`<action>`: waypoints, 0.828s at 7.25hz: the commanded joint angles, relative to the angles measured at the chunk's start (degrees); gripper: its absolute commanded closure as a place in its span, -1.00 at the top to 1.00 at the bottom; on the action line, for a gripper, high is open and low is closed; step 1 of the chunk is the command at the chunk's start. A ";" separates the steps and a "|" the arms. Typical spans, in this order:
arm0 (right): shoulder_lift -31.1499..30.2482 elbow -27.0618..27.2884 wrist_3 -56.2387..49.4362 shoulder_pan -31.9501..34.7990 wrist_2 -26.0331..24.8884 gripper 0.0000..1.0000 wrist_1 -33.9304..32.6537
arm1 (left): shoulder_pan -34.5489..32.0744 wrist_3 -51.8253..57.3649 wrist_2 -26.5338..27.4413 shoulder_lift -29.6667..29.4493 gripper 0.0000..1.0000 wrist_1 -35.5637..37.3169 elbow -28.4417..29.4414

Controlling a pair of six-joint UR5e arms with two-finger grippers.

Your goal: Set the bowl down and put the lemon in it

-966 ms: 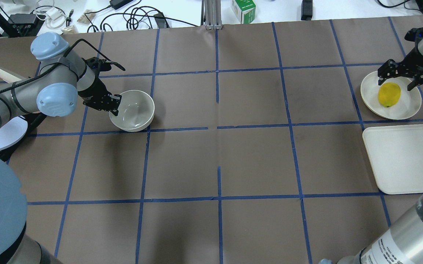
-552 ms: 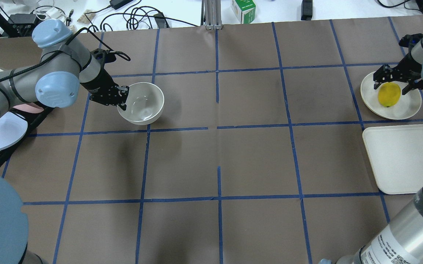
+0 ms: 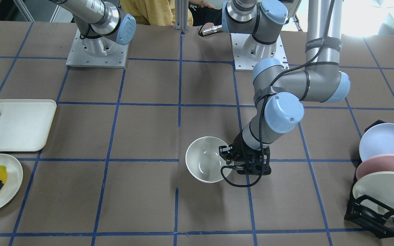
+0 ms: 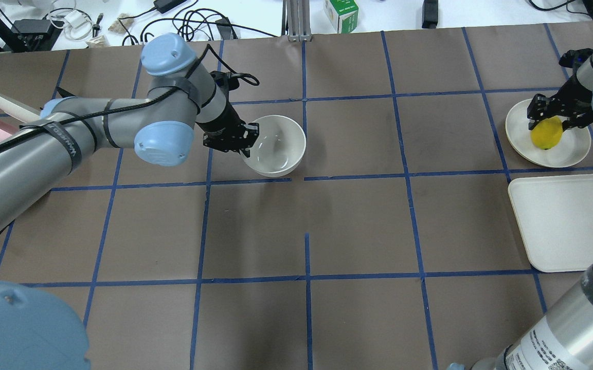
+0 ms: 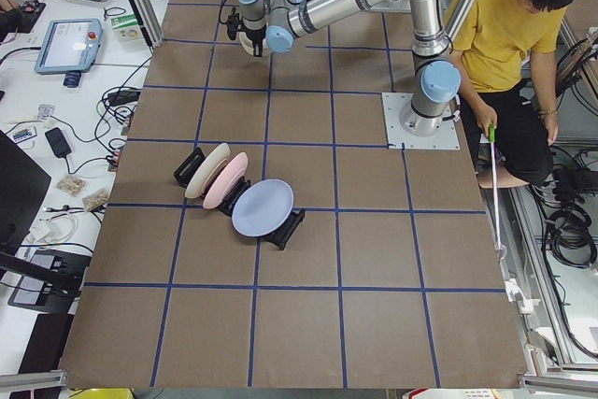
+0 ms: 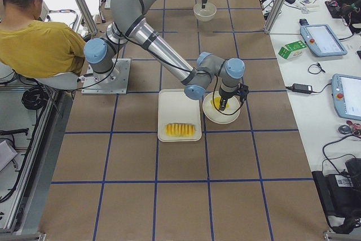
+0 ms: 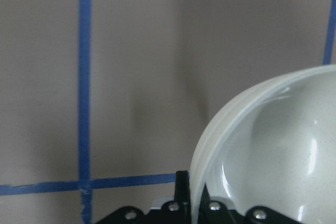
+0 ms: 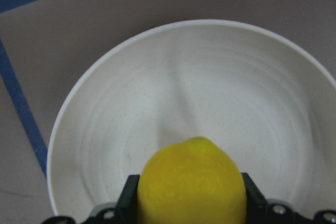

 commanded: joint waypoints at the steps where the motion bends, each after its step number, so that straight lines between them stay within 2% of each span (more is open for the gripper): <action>1: -8.00 -0.16 0.03 1.60 0.42 -1.00 9.35 | -3.29 -3.84 -0.05 -1.52 -1.00 4.51 -1.19; 2: -11.44 -0.07 1.51 4.92 0.34 -1.00 12.79 | -3.73 -3.77 0.04 -1.53 -1.00 4.35 -1.36; 3: -13.30 0.19 5.35 8.44 0.34 -1.00 13.52 | -3.73 -2.98 0.30 -2.14 -0.75 4.26 -1.88; 4: -14.02 -0.07 6.87 11.17 0.43 -1.00 13.53 | -3.65 -3.50 0.56 -2.32 0.92 5.05 -1.80; 5: -15.24 -0.16 8.45 14.68 0.43 -1.00 13.44 | -3.21 -2.89 0.83 -0.15 1.00 6.18 -0.93; 6: -15.34 0.01 12.30 18.72 0.86 -1.00 13.44 | -2.08 -2.80 0.74 2.57 1.00 3.06 0.99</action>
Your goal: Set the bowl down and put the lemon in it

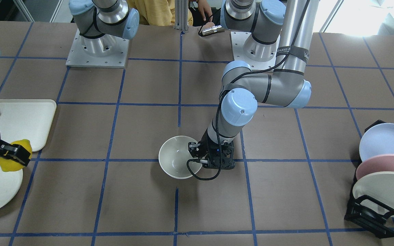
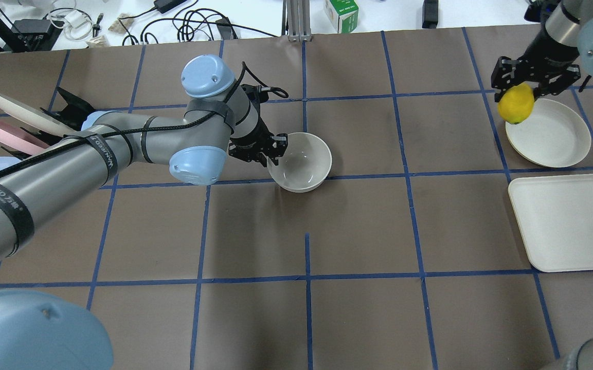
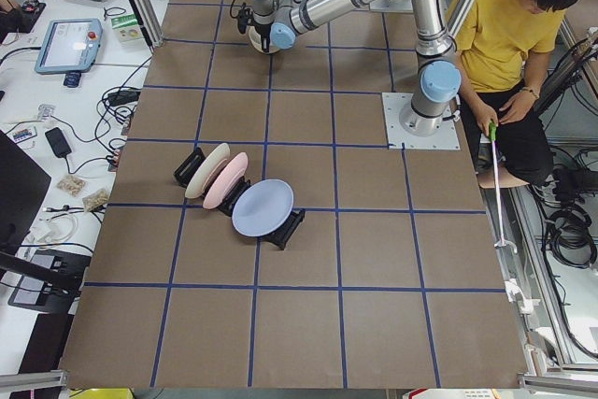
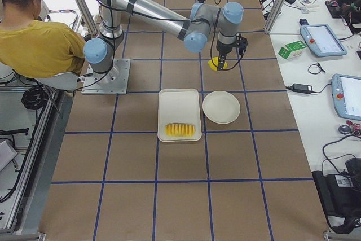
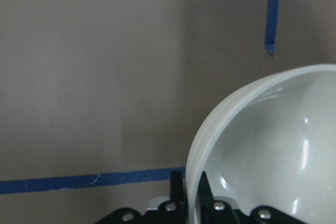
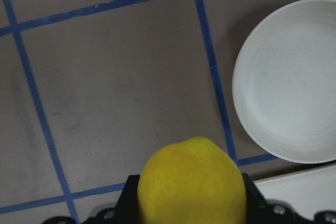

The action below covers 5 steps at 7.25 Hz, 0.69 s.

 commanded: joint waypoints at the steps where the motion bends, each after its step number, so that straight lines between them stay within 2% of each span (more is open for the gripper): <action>1: -0.11 0.08 5.13 8.87 3.22 -1.00 -0.62 | 3.56 4.33 0.15 6.22 1.00 -11.04 5.01; 3: -0.45 -0.09 9.50 15.46 6.58 -1.00 -0.71 | 9.97 16.20 0.41 13.43 1.00 -27.23 8.98; 5: 1.99 0.52 16.80 25.14 6.59 -1.00 -6.23 | 11.93 23.15 10.73 21.77 1.00 -38.23 8.99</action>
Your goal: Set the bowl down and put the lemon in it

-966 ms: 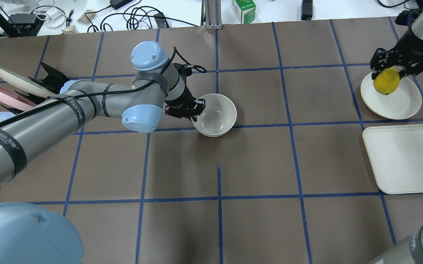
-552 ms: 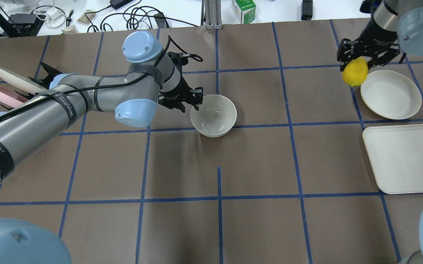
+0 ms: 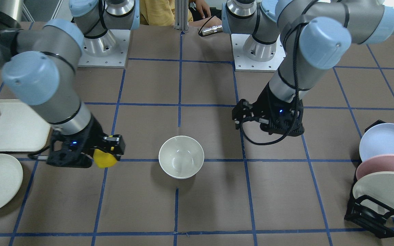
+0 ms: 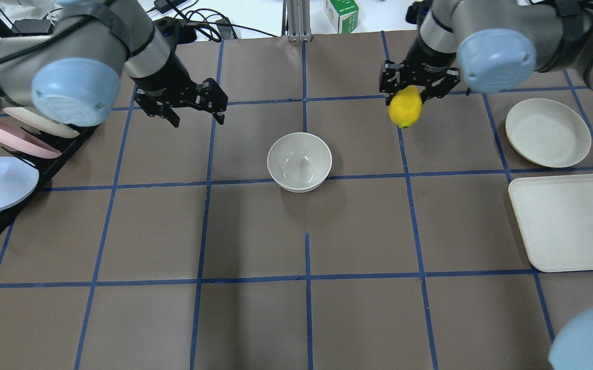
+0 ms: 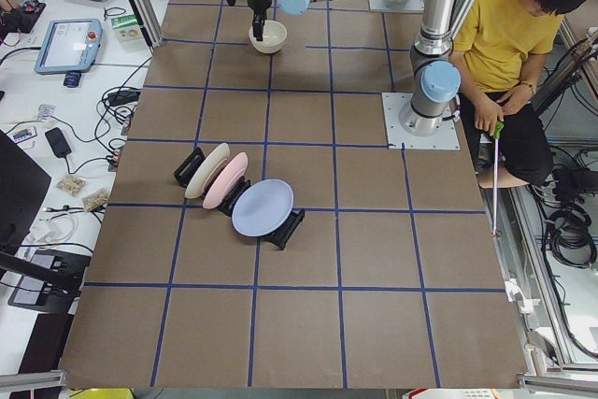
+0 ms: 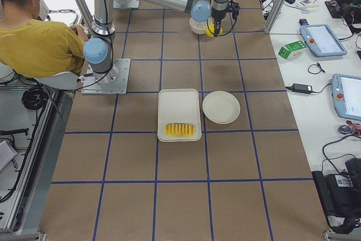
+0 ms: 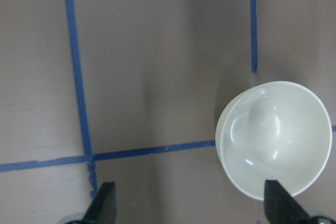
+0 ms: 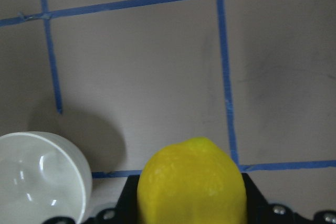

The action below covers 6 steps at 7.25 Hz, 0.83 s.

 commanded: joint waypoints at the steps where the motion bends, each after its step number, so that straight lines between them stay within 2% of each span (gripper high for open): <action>1: 4.13 0.25 6.58 8.63 0.35 -1.00 -6.19 | 1.92 3.88 5.41 7.49 1.00 -8.72 0.32; 2: 7.20 0.34 10.08 11.88 0.27 -1.00 -10.57 | 3.40 4.22 5.15 7.86 1.00 -8.13 0.84; 3: 10.10 0.25 13.60 13.91 0.27 -1.00 -11.14 | 3.76 3.88 5.06 7.77 1.00 -8.38 1.71; 5: 11.36 0.34 14.43 15.16 0.35 -1.00 -13.69 | 3.42 -0.05 2.79 6.02 1.00 -8.65 3.99; 6: 11.54 0.42 14.43 15.86 0.27 -1.00 -13.26 | 3.42 -0.17 3.82 5.76 1.00 -10.21 5.05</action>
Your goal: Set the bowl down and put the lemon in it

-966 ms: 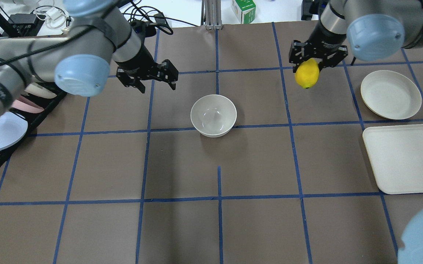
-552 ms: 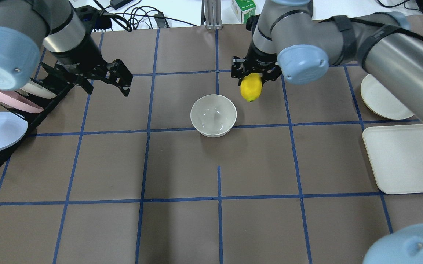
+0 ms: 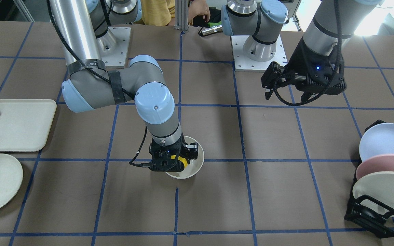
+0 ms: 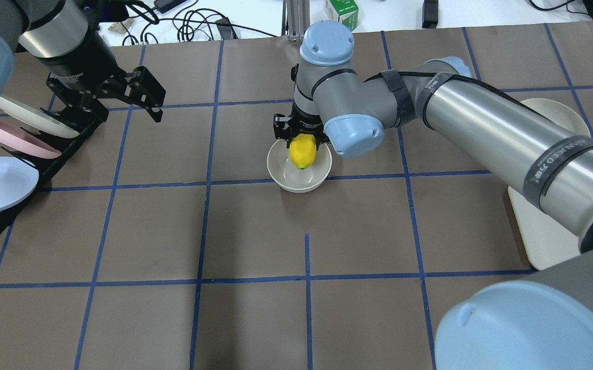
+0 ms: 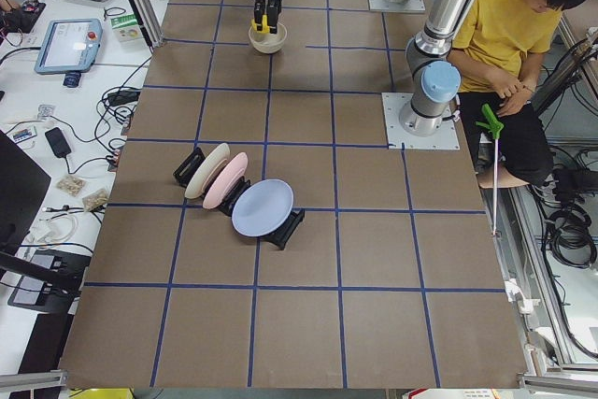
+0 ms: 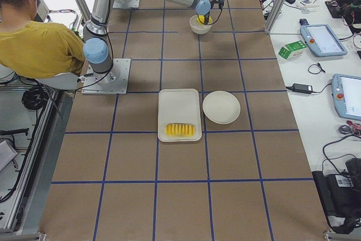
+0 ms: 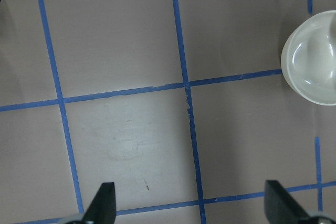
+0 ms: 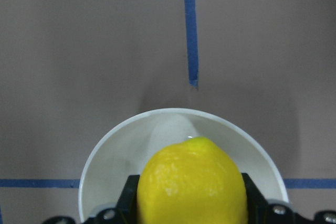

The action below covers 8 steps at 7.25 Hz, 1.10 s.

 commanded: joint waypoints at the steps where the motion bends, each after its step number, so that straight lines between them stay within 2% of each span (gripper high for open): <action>1: 0.96 0.70 0.05 0.96 -0.21 -0.98 -0.35 | -0.06 -1.09 0.19 -0.34 1.00 -1.65 1.42; 2: 1.22 1.66 -0.65 1.05 -0.21 -0.85 -1.22 | -0.06 -1.09 0.11 -0.34 1.00 -1.65 1.34; 3: 1.75 2.02 -0.57 1.05 -0.21 -0.58 -1.31 | -0.06 -1.09 0.11 -0.16 1.00 -1.65 1.25; 4: 2.36 1.94 -0.22 1.05 -0.30 -0.15 -1.31 | -0.06 -1.53 0.11 -0.16 1.00 -1.65 1.25; 5: 2.63 2.02 0.31 1.05 -0.82 0.63 -1.31 | -0.06 -1.62 0.63 -0.16 1.00 -2.26 1.51; 6: 2.20 1.94 0.92 0.96 -1.00 0.94 -1.31 | 0.03 -1.53 0.63 -0.07 1.00 -2.44 1.51; 8: -0.16 1.32 1.10 0.44 -1.44 1.00 -0.18 | -0.32 -1.09 1.94 0.54 1.00 -4.80 1.60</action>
